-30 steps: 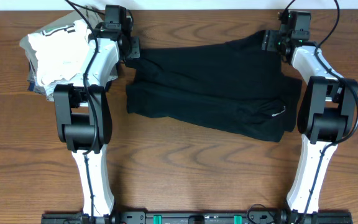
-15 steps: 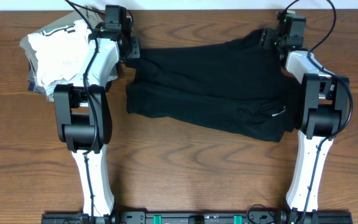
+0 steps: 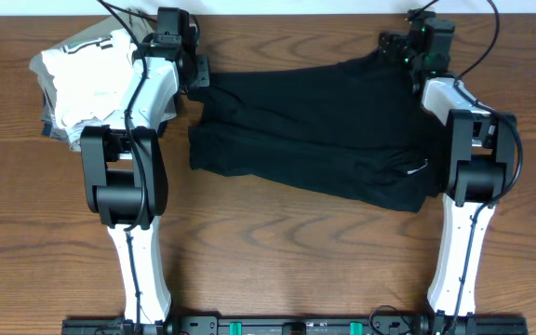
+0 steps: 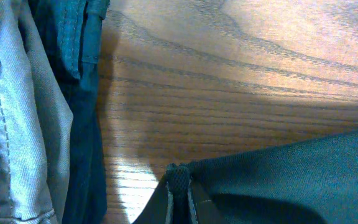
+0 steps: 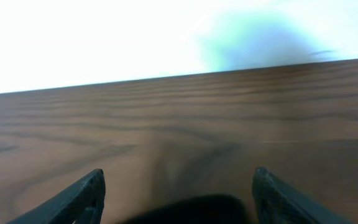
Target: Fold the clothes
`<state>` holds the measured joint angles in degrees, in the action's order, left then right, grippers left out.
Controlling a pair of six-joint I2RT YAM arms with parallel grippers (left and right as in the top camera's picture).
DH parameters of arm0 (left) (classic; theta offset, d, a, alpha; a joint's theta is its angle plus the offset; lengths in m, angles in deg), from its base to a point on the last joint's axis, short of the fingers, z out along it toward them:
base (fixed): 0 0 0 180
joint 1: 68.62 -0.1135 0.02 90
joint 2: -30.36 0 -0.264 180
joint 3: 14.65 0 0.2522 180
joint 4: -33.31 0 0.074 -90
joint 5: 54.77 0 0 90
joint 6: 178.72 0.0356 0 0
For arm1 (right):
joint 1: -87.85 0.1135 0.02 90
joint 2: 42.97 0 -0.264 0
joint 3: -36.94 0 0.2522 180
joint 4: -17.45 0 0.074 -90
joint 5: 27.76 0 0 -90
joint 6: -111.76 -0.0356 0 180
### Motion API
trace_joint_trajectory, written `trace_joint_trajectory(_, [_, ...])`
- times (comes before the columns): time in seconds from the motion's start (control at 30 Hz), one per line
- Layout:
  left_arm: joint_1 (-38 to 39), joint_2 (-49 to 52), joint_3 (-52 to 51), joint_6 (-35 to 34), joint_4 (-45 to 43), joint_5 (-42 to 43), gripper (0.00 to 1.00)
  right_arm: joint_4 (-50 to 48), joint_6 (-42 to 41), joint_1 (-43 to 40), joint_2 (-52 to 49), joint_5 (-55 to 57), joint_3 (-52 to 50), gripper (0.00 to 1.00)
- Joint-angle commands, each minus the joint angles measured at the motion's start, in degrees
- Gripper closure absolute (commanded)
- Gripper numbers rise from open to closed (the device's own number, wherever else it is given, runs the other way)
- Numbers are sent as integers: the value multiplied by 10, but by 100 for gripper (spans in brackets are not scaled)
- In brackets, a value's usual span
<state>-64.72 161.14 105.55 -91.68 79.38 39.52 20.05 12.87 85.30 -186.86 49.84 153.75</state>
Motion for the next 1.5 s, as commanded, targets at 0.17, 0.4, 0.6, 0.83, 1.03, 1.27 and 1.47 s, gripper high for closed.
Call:
trace_joint_trajectory(0.17, [-3,-9,4,-1,-1,-9,94,15,20,14,-5,-11,2,28])
trace_joint_trajectory(0.4, [-3,-9,4,-1,-3,-9,94,22,-37,13,-5,55,2,38])
trace_joint_trajectory(0.6, [-3,-9,4,-1,-6,-9,94,23,-68,22,-5,87,2,36])
trace_joint_trajectory(0.83, [-3,-9,4,-1,-10,-9,94,23,-85,30,-5,125,2,43])
trace_joint_trajectory(1.03, [-3,-9,4,-1,-12,-9,94,23,-89,30,-5,127,2,75])
trace_joint_trajectory(1.27, [-3,-9,4,-1,-18,-9,94,27,-96,30,-4,135,10,99])
trace_joint_trajectory(1.47, [-3,-15,4,-1,-33,-9,94,110,-87,28,11,135,71,99])
